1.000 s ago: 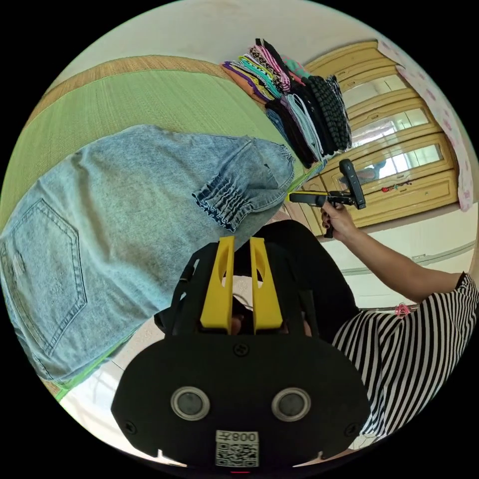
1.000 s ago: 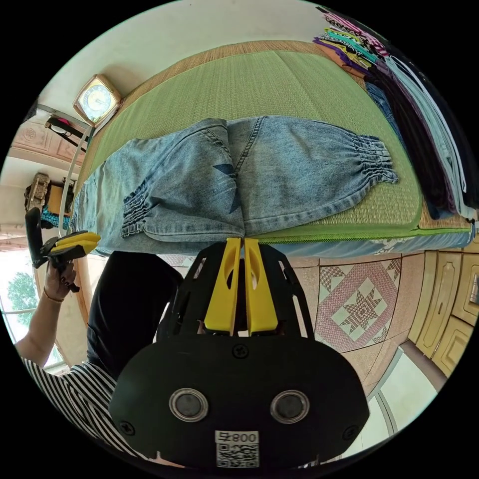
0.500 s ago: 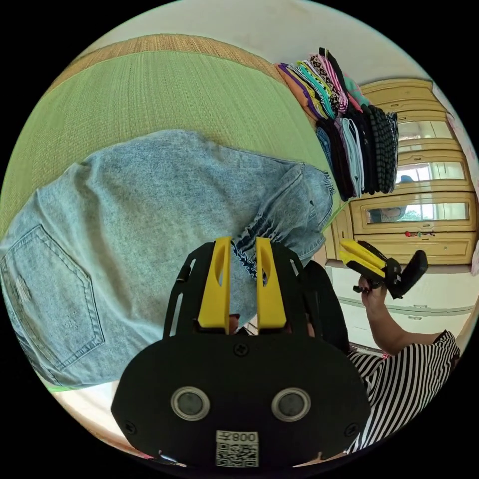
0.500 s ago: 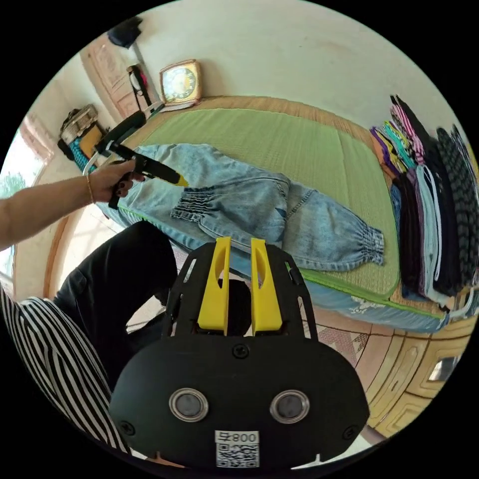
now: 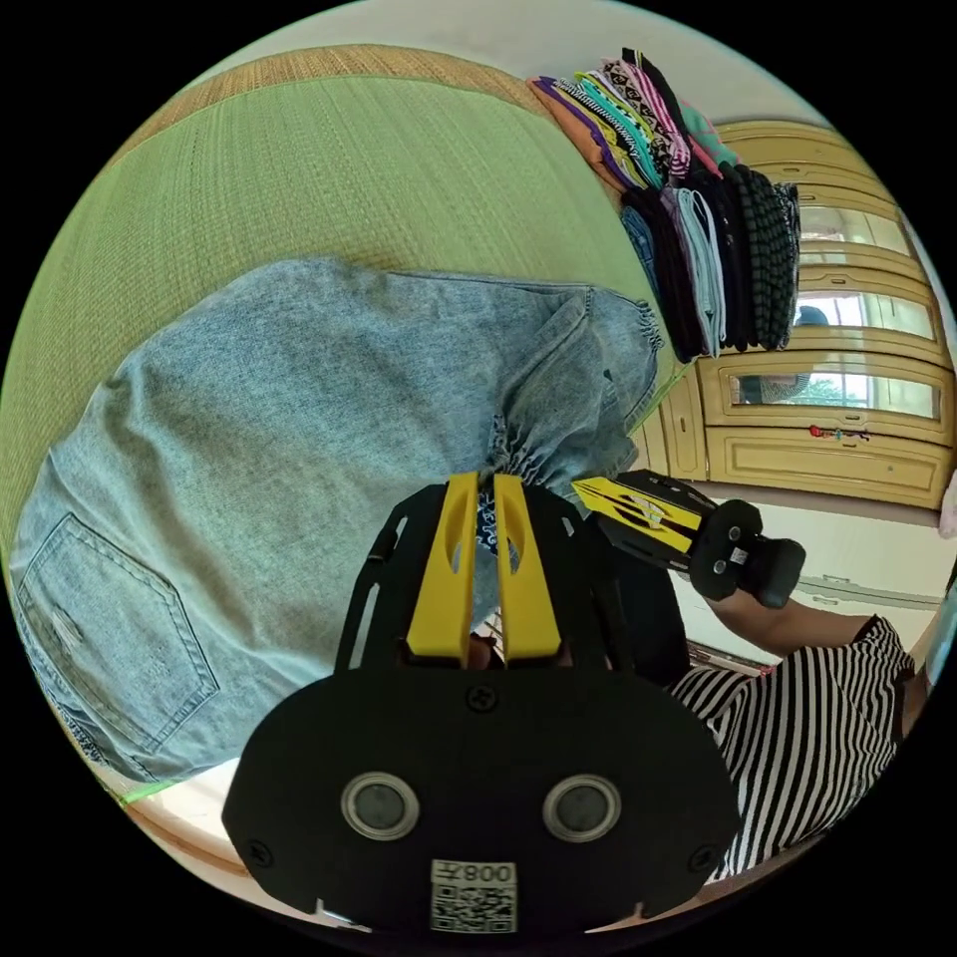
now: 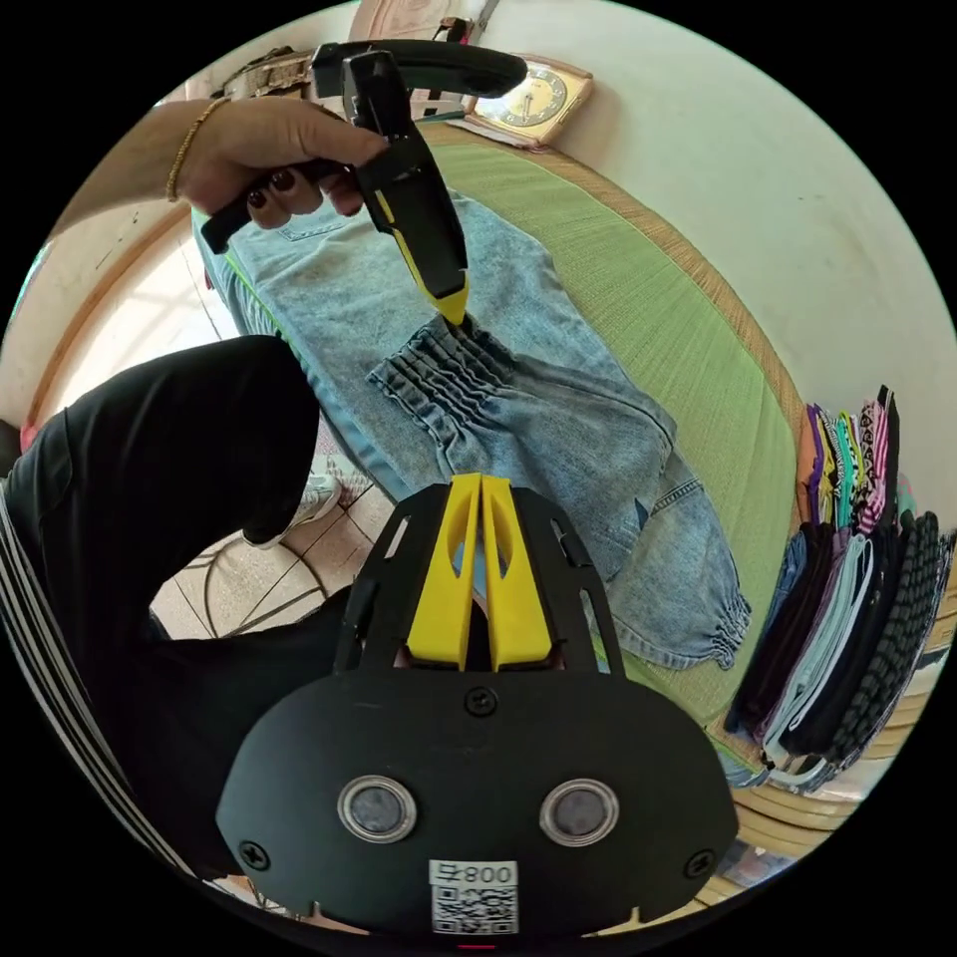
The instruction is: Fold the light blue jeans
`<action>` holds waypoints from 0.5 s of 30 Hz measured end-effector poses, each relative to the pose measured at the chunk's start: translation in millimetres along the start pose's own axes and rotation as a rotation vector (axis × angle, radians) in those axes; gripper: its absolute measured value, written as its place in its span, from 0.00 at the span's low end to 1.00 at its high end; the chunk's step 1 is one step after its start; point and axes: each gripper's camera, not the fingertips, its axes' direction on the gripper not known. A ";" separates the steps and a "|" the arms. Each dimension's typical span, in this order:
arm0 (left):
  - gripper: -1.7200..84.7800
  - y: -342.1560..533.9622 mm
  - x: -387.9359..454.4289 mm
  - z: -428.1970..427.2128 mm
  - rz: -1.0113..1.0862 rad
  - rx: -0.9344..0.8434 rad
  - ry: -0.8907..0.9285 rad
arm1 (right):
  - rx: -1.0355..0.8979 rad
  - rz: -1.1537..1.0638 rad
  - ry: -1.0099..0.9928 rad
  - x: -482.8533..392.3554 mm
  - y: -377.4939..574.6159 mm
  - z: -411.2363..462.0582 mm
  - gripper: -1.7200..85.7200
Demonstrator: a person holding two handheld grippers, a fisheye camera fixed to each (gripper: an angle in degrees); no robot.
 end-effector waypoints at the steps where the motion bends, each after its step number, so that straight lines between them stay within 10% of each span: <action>1: 0.05 -3.4 5.4 -5.1 0.012 0.018 0.024 | 0.011 0.044 -0.015 9.0 7.1 0.4 0.02; 15: 0.04 -76.1 68.1 -14.7 0.076 0.146 0.428 | 0.248 0.308 -0.091 79.7 72.8 1.5 0.17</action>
